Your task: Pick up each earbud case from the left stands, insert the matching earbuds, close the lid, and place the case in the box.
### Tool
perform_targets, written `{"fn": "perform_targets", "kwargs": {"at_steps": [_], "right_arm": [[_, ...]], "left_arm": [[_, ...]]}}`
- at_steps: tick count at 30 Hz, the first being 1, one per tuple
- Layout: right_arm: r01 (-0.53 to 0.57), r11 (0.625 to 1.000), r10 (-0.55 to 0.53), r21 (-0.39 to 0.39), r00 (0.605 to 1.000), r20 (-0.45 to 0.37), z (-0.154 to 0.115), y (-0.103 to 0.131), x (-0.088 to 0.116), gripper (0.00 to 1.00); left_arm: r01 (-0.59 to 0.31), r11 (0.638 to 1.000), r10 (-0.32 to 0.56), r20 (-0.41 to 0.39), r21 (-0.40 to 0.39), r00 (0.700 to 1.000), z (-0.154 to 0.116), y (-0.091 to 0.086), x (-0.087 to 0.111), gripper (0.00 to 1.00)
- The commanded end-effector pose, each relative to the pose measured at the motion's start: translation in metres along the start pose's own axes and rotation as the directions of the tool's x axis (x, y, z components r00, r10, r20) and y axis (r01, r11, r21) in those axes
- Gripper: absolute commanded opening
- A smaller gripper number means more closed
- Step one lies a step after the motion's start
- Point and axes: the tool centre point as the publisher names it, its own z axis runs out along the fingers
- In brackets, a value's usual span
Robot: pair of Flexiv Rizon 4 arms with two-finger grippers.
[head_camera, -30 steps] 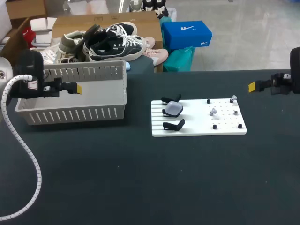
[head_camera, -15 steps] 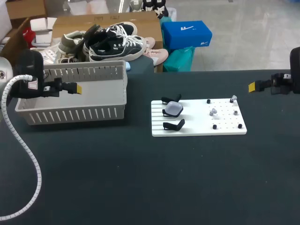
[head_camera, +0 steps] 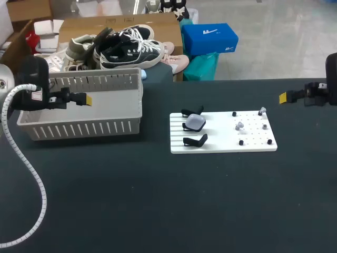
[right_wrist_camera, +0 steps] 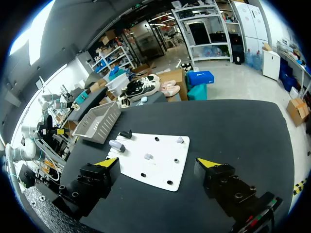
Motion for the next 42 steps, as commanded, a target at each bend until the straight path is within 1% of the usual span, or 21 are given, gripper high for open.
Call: {"fn": "perform_targets", "kwargs": {"at_steps": [1, 10, 11, 12, 14, 15, 18, 20, 21, 23, 24, 26, 27, 28, 32, 33, 34, 35, 39, 40, 42], "right_arm": [[0.001, 1.0, -0.001, -0.004, 1.0, -0.001, -0.001, -0.001, 0.0, 1.0], [0.001, 1.0, -0.001, -0.004, 1.0, -0.001, -0.001, -0.001, 0.0, 1.0], [0.001, 1.0, -0.001, -0.004, 1.0, -0.001, -0.001, -0.001, 0.0, 1.0], [0.001, 1.0, -0.001, -0.004, 1.0, -0.001, -0.001, -0.001, 0.0, 1.0], [0.001, 1.0, -0.001, -0.004, 1.0, -0.001, -0.001, -0.001, 0.0, 1.0], [0.001, 1.0, -0.001, -0.004, 1.0, -0.001, -0.001, -0.001, 0.0, 1.0], [0.001, 1.0, -0.001, -0.004, 1.0, -0.001, -0.001, -0.001, 0.0, 1.0], [0.001, 1.0, -0.001, -0.004, 1.0, -0.001, -0.001, -0.001, 0.0, 1.0], [0.001, 1.0, -0.001, -0.004, 1.0, -0.001, -0.001, -0.001, 0.0, 1.0], [0.001, 1.0, -0.001, -0.004, 1.0, -0.001, -0.001, -0.001, 0.0, 1.0], [0.001, 1.0, -0.001, -0.004, 1.0, -0.001, -0.001, -0.001, 0.0, 1.0], [0.001, 1.0, -0.001, -0.004, 1.0, -0.001, -0.001, -0.001, 0.0, 1.0], [0.001, 1.0, -0.001, -0.004, 1.0, -0.001, -0.001, -0.001, 0.0, 1.0], [0.001, 1.0, -0.001, -0.004, 1.0, -0.001, -0.001, -0.001, 0.0, 1.0], [0.001, 1.0, -0.001, -0.004, 1.0, -0.001, -0.001, -0.001, 0.0, 1.0], [0.001, 1.0, -0.001, -0.004, 1.0, -0.001, -0.001, -0.001, 0.0, 1.0], [0.001, 1.0, -0.001, -0.004, 1.0, -0.001, -0.001, -0.001, 0.0, 1.0], [0.001, 1.0, -0.001, -0.004, 1.0, -0.001, -0.001, -0.001, 0.0, 1.0], [0.001, 1.0, -0.001, -0.004, 1.0, -0.001, -0.001, -0.001, 0.0, 1.0], [0.001, 1.0, -0.001, -0.004, 1.0, -0.001, -0.001, -0.001, 0.0, 1.0], [0.001, 1.0, -0.001, -0.004, 1.0, -0.001, -0.001, -0.001, 0.0, 1.0]], "left_arm": [[0.0, 1.0, 0.0, -0.004, 0.0, 1.0, 0.0, 0.0, -0.001, 1.0], [0.0, 1.0, 0.0, -0.004, 0.0, 1.0, 0.0, 0.0, -0.001, 1.0], [-0.015, 1.0, 0.015, -0.01, -0.012, 1.0, 0.004, -0.001, 0.001, 1.0], [-0.03, 1.0, 0.03, -0.027, 0.0, 0.999, 0.008, -0.001, 0.002, 1.0], [-0.104, 0.994, 0.106, -0.053, 0.045, 0.993, 0.018, -0.003, 0.005, 1.0], [-0.157, 0.984, 0.162, -0.067, 0.079, 0.984, 0.023, -0.005, 0.006, 1.0], [-0.253, 0.962, 0.264, -0.102, 0.107, 0.959, 0.041, -0.015, 0.01, 1.0], [-0.313, 0.942, 0.326, -0.116, 0.119, 0.938, 0.047, -0.016, 0.004, 1.0], [-0.337, 0.931, 0.354, -0.122, 0.139, 0.927, 0.053, -0.02, 0.003, 1.0], [-0.389, 0.91, 0.407, -0.133, 0.142, 0.904, 0.063, -0.027, 0.001, 1.0], [-0.417, 0.893, 0.44, -0.135, 0.169, 0.888, 0.067, -0.032, -0.001, 1.0], [-0.479, 0.858, 0.504, -0.121, 0.184, 0.855, 0.076, -0.044, -0.001, 1.0], [-0.516, 0.836, 0.541, -0.126, 0.185, 0.831, 0.079, -0.048, -0.002, 1.0], [-0.54, 0.823, 0.563, -0.127, 0.178, 0.817, 0.083, -0.053, -0.002, 1.0], [-0.637, 0.742, 0.667, -0.129, 0.21, 0.734, 0.098, -0.075, 0.004, 1.0], [-0.653, 0.729, 0.681, -0.126, 0.205, 0.721, 0.101, -0.081, 0.006, 1.0], [-0.677, 0.709, 0.703, -0.12, 0.199, 0.701, 0.105, -0.087, 0.008, 1.0], [-0.697, 0.686, 0.725, -0.105, 0.211, 0.681, 0.106, -0.091, 0.011, 1.0], [-0.771, 0.606, 0.794, -0.08, 0.196, 0.603, 0.114, -0.11, 0.02, 1.0], [-0.78, 0.588, 0.806, -0.073, 0.213, 0.588, 0.115, -0.113, 0.022, 1.0], [-0.798, 0.561, 0.824, -0.054, 0.222, 0.564, 0.118, -0.118, 0.023, 1.0]]}}
